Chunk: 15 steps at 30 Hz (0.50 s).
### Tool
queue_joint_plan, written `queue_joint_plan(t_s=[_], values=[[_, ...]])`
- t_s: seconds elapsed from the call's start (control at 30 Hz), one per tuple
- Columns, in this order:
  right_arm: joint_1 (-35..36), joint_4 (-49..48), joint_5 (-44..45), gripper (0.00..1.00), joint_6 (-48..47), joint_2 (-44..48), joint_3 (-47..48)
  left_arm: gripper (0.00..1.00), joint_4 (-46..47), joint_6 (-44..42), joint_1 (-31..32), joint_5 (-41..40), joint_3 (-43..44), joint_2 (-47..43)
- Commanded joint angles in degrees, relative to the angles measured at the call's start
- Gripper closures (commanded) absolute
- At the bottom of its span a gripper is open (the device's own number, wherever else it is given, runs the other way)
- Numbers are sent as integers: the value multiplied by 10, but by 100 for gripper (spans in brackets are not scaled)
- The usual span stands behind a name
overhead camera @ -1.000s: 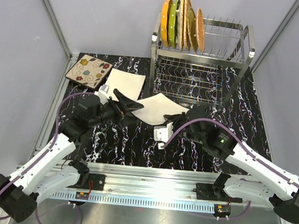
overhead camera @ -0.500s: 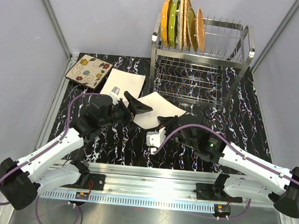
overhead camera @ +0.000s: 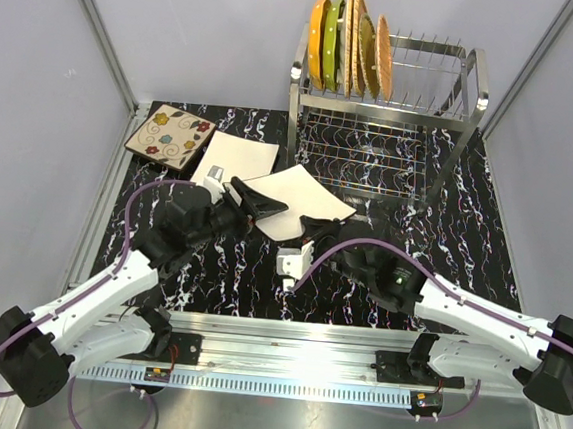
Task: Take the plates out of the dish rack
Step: Pass the plate from the right arm to the left
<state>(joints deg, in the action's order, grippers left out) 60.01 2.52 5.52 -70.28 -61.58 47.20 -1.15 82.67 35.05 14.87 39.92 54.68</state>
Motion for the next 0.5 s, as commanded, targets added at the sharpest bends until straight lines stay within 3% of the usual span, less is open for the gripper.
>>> queue_joint_plan(t_s=[0.0, 0.13, 0.23, 0.27, 0.37, 0.4, 0.47], values=[[12, -168, 34, 100, -22, 15, 14, 32, 74, 10, 3, -27, -17, -19], [16, -184, 34, 100, -24, 12, 4, 41, 89, 14, 2, -29, -26, -19], [21, -188, 34, 100, -26, 13, -6, 54, 112, 24, 3, -27, -35, -22], [23, -189, 34, 100, -26, 12, -12, 66, 119, 25, 2, -26, -41, -24], [26, -190, 34, 100, -29, 15, -22, 85, 140, 26, 2, -27, -52, -29], [26, -191, 34, 100, -30, 18, -25, 95, 155, 25, 2, -27, -56, -31], [27, -190, 31, 98, -31, 22, -32, 100, 174, 22, 1, -39, -77, -41]])
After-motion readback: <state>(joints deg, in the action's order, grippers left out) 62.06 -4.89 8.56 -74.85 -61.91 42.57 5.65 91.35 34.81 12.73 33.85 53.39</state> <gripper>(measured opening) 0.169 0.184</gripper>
